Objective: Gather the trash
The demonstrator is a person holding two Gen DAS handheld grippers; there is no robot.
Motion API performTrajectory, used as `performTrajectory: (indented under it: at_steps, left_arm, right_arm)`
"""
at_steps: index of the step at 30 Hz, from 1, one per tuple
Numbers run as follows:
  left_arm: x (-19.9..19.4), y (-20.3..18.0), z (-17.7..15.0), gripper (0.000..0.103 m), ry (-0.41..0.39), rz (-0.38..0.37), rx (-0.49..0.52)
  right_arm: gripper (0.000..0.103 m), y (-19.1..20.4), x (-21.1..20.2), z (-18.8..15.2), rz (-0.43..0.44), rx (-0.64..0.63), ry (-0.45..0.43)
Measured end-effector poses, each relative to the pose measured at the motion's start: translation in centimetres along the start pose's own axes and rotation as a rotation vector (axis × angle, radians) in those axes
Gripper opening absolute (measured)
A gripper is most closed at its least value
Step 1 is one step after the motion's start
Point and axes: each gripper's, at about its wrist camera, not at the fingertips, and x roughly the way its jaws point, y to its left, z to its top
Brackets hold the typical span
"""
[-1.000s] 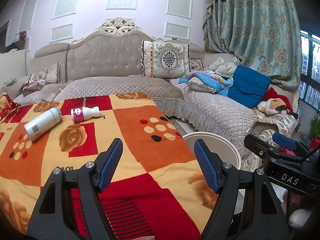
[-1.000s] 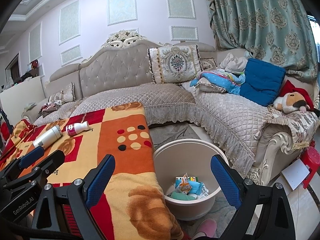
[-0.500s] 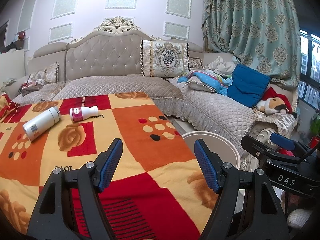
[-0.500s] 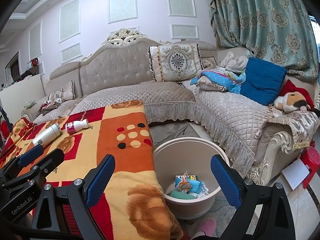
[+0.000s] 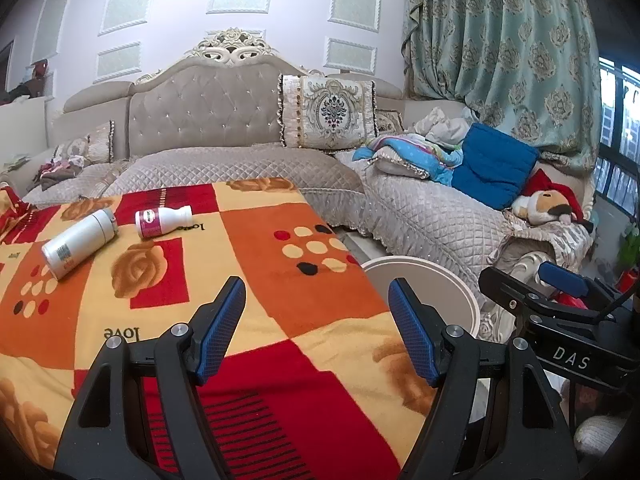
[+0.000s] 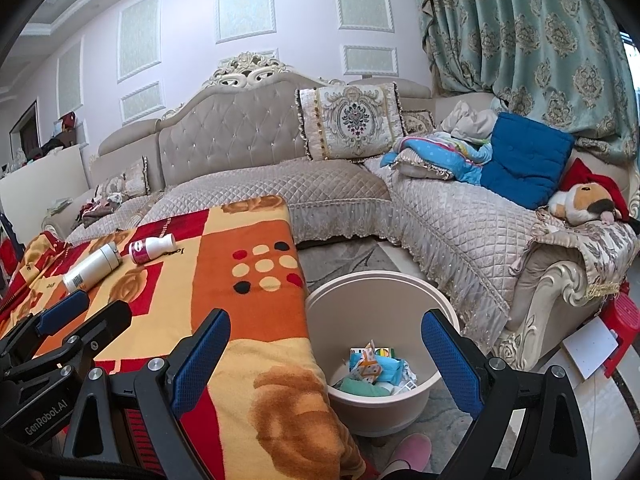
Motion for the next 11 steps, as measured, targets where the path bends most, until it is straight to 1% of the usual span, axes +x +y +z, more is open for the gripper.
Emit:
performTrajectory:
  at_steps: [4,7,11]
  left_arm:
    - [0.0,0.1,-0.2,0.073,-0.006,-0.003,0.001]
    - [0.4,0.6,-0.3,0.073,0.005,-0.013,-0.017]
    - [0.8,1.3,-0.6,0.073,0.018,-0.006,-0.031]
  right_arm:
    - [0.095,0.0,0.2,-0.1,-0.001,-0.004,0.006]
    - [0.095,0.0,0.4,-0.1,-0.002,-0.008,0.012]
    - [0.095,0.4,0.8,-0.2,-0.002,-0.017,0.026]
